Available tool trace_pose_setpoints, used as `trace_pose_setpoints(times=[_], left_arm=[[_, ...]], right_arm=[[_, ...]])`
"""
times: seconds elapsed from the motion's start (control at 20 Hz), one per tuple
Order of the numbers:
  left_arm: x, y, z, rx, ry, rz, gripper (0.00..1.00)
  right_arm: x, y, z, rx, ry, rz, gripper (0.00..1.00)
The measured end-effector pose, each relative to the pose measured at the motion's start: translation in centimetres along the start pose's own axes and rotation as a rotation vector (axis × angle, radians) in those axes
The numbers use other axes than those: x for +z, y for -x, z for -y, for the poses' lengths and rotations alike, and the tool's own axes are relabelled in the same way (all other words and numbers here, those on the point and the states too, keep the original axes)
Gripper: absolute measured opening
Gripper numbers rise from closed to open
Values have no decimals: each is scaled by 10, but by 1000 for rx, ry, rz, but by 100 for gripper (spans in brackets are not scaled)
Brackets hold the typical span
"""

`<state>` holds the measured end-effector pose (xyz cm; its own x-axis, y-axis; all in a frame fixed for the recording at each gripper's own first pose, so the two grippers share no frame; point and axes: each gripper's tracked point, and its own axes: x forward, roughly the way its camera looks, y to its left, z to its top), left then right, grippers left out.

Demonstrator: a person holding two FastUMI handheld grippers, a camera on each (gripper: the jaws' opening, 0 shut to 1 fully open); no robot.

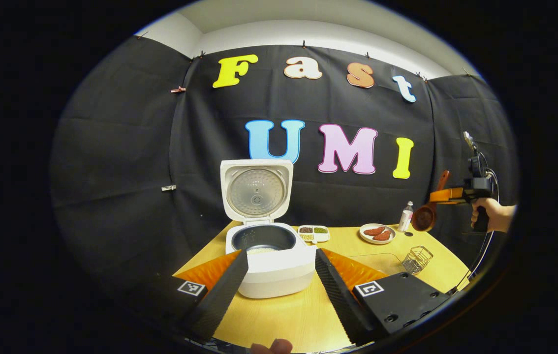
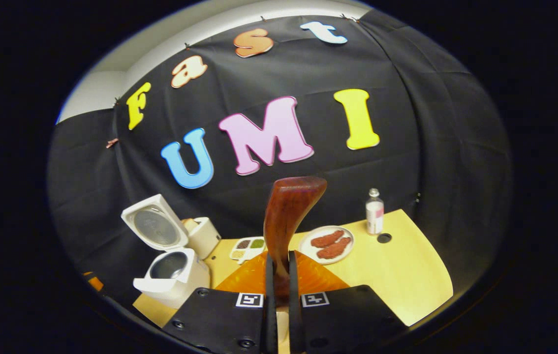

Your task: Close the left gripper, press the button to open the rice cooker; take a wooden spoon from the chopstick holder with the right hand, scoop a spoonful of rice and pour it into the rice cooker, then put the wooden spoon back into the chopstick holder.

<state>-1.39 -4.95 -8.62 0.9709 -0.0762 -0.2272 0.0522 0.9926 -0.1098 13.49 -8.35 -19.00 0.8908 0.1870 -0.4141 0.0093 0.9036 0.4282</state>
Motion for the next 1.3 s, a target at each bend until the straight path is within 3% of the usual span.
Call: trace_pose_setpoints(times=[0.15,0.35,0.7,0.75,0.8,1.2,1.25,1.3], left_arm=[[0,-5,11,8,6,-19,95],[5,-8,21,33,14,-27,95],[15,-10,29,62,-14,-28,95],[16,-9,29,64,-14,-28,95],[16,-9,29,67,-14,-30,95],[23,-12,29,63,-20,-22,95],[24,-13,29,60,-17,-20,95],[26,-14,29,57,-16,-16,95]], right_arm=[[-30,-2,38,-65,-12,-50,13],[-72,-12,67,-97,-38,-109,13],[-121,-34,84,-104,-50,-201,14],[-128,-36,86,-109,-60,-214,10],[-132,-37,87,-112,-73,-224,15],[-143,-38,106,-137,-157,-254,22],[-141,-37,111,-149,-172,-253,17],[-141,-35,113,-156,-187,-254,34]])
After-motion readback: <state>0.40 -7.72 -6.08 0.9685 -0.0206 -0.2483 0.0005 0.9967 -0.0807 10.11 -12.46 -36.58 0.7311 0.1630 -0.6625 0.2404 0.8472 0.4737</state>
